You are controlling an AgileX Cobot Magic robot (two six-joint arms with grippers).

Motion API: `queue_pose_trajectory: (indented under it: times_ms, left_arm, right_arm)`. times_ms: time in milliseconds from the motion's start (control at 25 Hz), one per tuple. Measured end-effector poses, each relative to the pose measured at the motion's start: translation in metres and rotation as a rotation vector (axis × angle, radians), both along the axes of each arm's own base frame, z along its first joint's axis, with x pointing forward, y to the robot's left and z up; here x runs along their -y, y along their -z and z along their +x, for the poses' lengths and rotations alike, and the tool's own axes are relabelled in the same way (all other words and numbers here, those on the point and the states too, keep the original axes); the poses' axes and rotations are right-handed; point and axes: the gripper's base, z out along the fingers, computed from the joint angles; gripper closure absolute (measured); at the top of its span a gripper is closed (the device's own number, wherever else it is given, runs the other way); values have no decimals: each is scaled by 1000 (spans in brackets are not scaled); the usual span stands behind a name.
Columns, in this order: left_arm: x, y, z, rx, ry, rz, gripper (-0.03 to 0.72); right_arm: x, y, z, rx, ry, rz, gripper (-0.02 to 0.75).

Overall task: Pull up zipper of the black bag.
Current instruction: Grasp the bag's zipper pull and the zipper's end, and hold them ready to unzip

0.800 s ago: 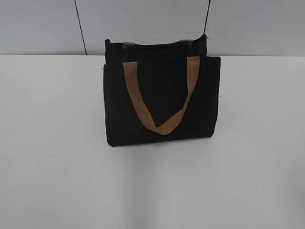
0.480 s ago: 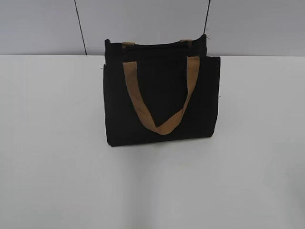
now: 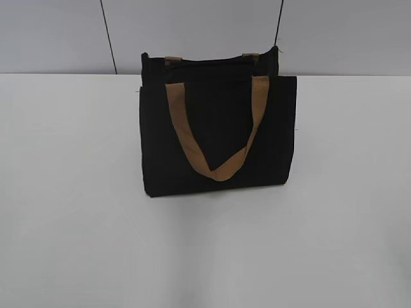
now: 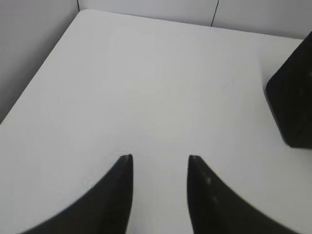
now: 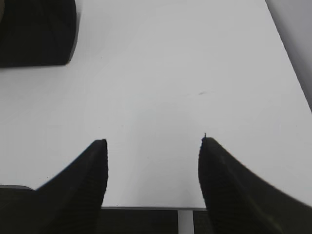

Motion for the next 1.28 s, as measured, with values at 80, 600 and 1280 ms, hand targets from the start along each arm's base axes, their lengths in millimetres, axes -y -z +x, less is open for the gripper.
queue_pose_trajectory:
  times_ms: [80, 600, 1280]
  left_arm:
    - [3, -14, 9, 50, 42, 21, 314]
    - [18, -53, 121, 387, 149, 9, 195]
    - [94, 67, 251, 278, 287, -4, 195]
  right_arm:
    - [0, 0, 0, 0, 0, 0, 289]
    - [0, 0, 0, 0, 0, 0, 289]
    - [0, 0, 0, 0, 0, 0, 289]
